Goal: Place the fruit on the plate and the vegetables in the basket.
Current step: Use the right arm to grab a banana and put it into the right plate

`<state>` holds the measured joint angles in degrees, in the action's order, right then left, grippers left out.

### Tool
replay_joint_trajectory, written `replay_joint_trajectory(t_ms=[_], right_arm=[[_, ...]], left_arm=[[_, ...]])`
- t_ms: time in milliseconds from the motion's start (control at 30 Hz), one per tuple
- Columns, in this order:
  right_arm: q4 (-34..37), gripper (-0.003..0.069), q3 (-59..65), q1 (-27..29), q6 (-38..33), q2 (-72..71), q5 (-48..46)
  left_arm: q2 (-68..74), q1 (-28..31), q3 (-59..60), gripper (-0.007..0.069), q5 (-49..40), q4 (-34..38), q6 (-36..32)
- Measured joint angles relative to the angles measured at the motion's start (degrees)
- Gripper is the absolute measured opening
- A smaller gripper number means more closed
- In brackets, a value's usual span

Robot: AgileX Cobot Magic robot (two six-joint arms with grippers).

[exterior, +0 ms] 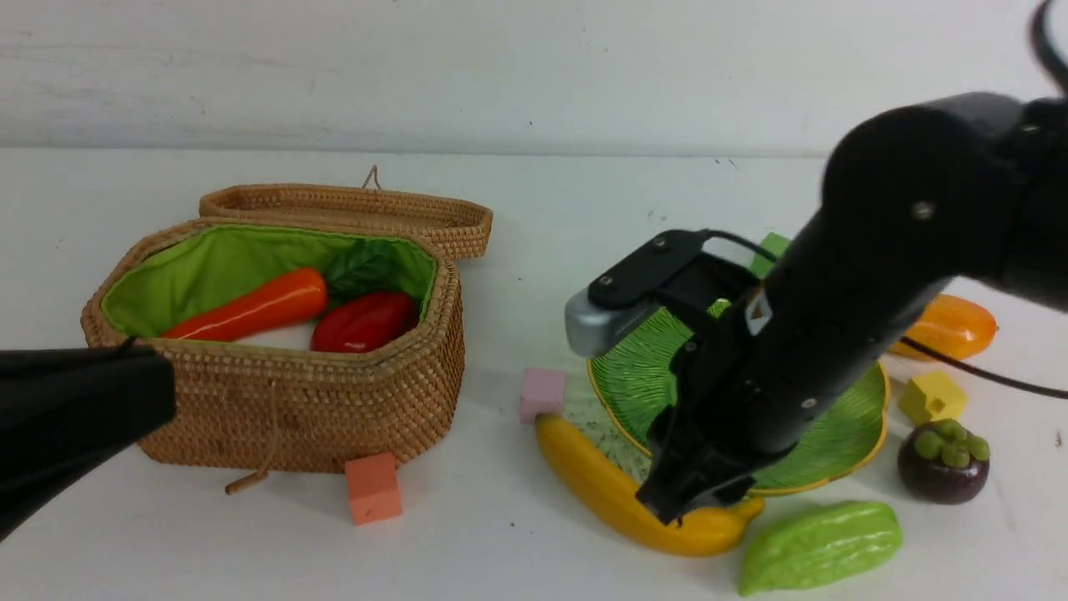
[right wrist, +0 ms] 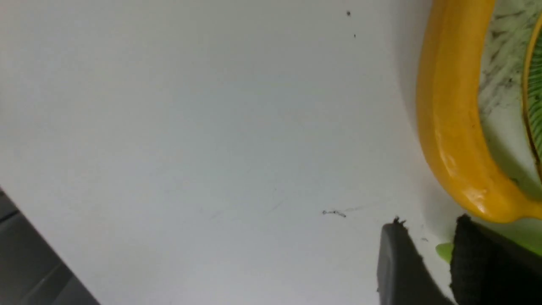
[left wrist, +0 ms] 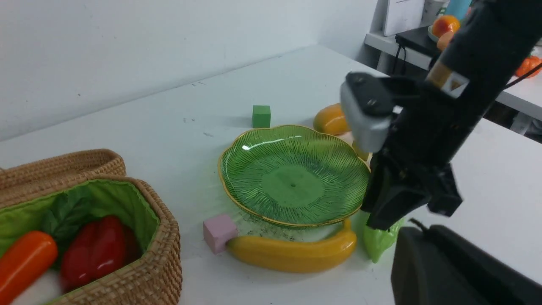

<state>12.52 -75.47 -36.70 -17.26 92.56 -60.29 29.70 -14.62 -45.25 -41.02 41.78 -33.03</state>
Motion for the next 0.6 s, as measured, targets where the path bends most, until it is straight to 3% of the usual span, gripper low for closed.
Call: replay_joint_trajectory(t_ms=[100, 167, 600], right_arm=[[-0.1, 0.0368, -2.3, 0.0, -0.6, 5.7, 1.0], [-0.1, 0.0402, -3.7, 0.0, -0.6, 8.1, 1.1], [0.2, 0.0433, -8.7, 0.0, -0.6, 16.7, 2.2]], left_arm=[[0.0, 0.0, 0.0, -0.0013, -0.6, 0.2, 0.0], [0.0, 0.0, 0.0, -0.0013, -0.7, 0.3, 0.0], [0.0, 0.0, 0.0, -0.0013, -1.3, 0.6, 0.0]])
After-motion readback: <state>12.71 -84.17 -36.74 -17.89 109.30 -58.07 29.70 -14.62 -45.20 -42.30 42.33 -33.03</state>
